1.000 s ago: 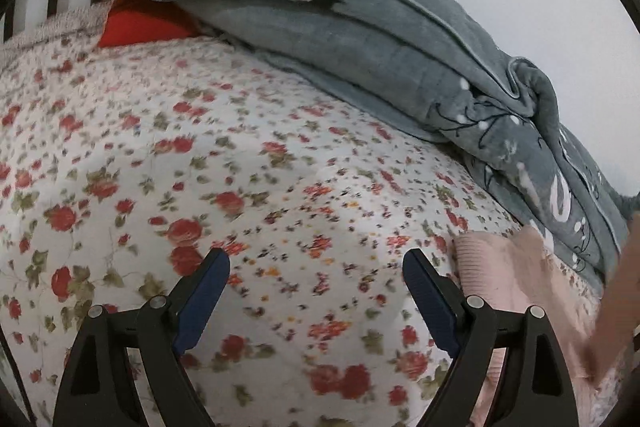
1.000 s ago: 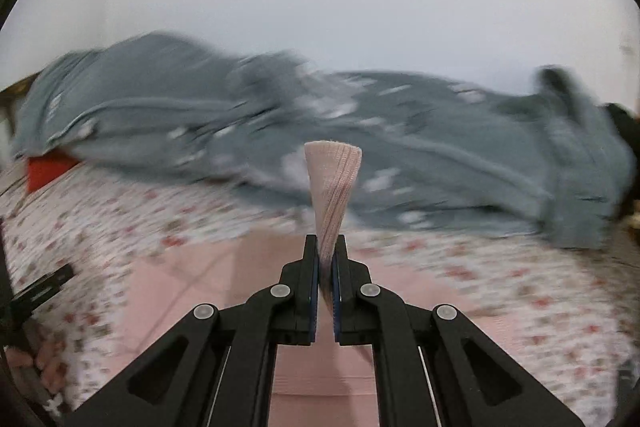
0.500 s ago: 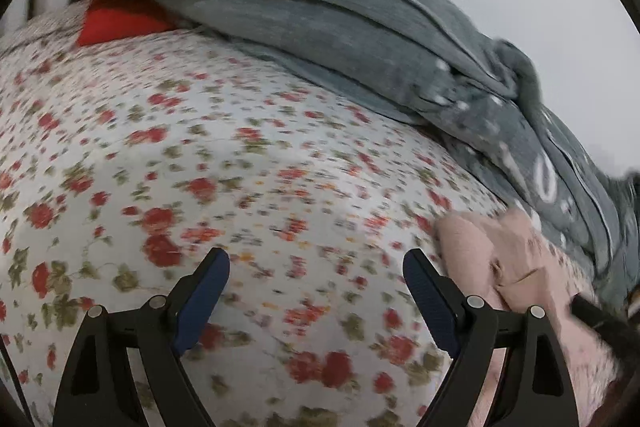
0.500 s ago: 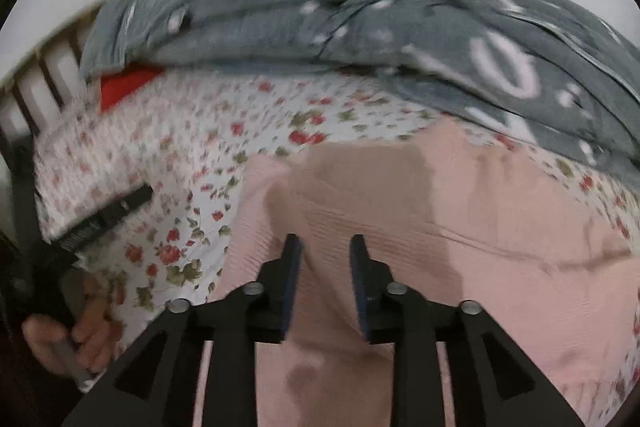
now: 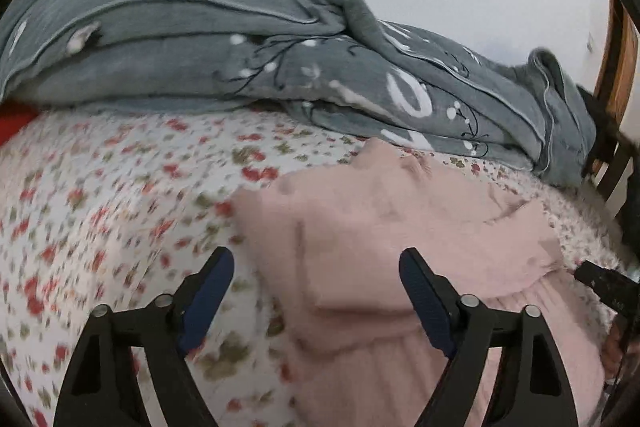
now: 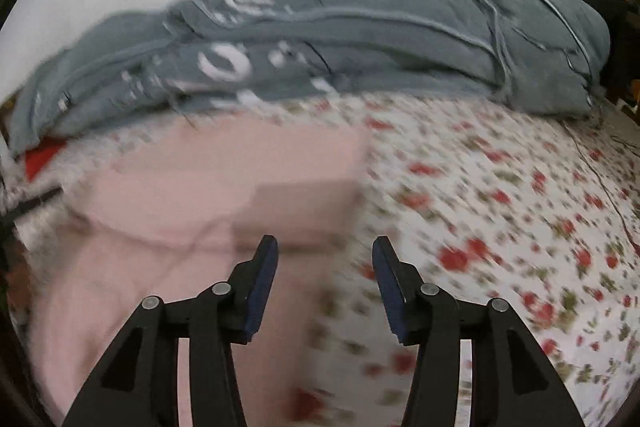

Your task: Fold small clothes

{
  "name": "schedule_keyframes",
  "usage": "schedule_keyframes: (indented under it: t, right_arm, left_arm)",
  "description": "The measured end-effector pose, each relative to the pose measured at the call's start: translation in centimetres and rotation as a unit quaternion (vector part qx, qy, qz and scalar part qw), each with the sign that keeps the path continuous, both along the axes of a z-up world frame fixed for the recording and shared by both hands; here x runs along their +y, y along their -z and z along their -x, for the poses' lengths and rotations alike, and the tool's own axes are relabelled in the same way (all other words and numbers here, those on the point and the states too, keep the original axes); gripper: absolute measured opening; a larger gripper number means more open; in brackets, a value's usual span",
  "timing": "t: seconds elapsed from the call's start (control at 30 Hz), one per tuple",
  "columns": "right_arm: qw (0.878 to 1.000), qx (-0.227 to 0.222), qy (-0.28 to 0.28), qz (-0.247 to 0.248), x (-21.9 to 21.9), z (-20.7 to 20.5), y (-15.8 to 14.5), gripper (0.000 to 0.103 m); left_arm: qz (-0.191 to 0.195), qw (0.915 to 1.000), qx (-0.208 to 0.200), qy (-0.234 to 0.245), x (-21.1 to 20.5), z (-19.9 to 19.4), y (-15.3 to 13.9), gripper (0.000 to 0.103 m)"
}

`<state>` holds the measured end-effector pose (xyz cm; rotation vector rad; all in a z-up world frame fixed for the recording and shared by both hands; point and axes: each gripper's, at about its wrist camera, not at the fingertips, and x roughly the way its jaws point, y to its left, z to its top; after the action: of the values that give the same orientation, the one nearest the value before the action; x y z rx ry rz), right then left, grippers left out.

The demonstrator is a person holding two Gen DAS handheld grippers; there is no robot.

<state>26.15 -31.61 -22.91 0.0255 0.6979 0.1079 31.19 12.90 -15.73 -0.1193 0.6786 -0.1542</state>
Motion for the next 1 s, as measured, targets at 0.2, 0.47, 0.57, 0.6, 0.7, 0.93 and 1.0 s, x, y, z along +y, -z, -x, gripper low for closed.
schedule_keyframes:
  t: [0.2,0.47,0.57,0.6,0.7,0.93,1.0]
  right_arm:
    - [0.998,-0.009,-0.034,-0.049,-1.5,0.3,1.5,0.049]
    - [0.996,-0.003,-0.062,-0.059,-0.6,0.1,1.9,0.049]
    - [0.996,0.002,-0.064,-0.064,-0.6,0.0,2.0,0.049]
    - [0.996,0.002,-0.064,-0.066,-0.7,0.0,2.0,0.049]
    - [0.996,0.003,-0.064,-0.069,-0.7,0.0,2.0,0.049]
    - [0.996,0.005,-0.061,-0.070,-0.8,0.0,2.0,0.049]
    - [0.996,0.005,-0.058,-0.073,-0.9,0.0,2.0,0.049]
  left_arm:
    - [-0.030,0.9982,0.051,0.009,-2.2,-3.8,2.2,0.047]
    - [-0.021,0.9984,0.049,-0.016,-1.7,-3.8,3.5,0.039]
    - [-0.028,0.9990,0.034,-0.008,-2.2,-3.6,3.2,0.011]
    - [-0.016,0.9998,0.009,-0.007,-1.9,-2.9,2.7,0.006]
    - [0.029,0.9981,-0.050,-0.022,-0.4,-1.4,1.5,0.006]
    - [0.059,0.9958,-0.019,-0.067,1.5,-2.1,2.5,0.006]
    - [0.062,0.9941,-0.014,-0.087,2.0,-2.1,2.7,0.006]
